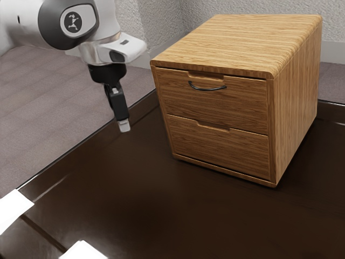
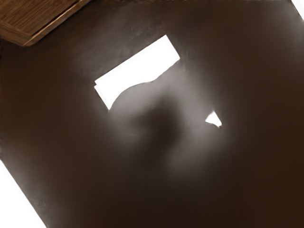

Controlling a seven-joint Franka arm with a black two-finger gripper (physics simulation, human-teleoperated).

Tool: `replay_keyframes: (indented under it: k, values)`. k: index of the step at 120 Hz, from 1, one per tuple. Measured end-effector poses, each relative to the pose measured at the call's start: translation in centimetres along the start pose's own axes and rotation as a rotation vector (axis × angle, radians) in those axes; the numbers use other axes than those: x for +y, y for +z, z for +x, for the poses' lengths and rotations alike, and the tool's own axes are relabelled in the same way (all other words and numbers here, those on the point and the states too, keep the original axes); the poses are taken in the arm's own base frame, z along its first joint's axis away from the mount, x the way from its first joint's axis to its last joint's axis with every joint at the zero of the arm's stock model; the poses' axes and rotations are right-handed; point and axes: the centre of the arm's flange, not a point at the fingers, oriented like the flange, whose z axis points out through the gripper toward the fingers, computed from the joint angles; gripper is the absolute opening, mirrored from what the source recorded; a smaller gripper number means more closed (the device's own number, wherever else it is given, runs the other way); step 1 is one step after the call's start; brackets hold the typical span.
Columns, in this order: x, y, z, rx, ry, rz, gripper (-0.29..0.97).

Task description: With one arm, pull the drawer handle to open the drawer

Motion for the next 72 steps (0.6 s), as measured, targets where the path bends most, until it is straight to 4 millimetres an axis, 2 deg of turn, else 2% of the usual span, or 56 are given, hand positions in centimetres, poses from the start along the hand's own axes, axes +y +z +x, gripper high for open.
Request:
replay_keyframes:
  k: [28, 43, 49, 65, 72]
  values:
    - [0.4, 0.0, 1.3, 0.036, 0.138, 0.02, 0.68]
    - [4.9, -0.5, 4.3, 0.068, 0.331, 0.01, 0.68]
    - [5.9, -0.6, 4.8, 0.075, 0.391, 0.012, 0.68]
    - [5.3, -1.2, 5.6, 0.134, 0.512, 0.067, 0.66]
    - [5.8, -1.7, 6.2, 0.165, 0.579, 0.099, 0.64]
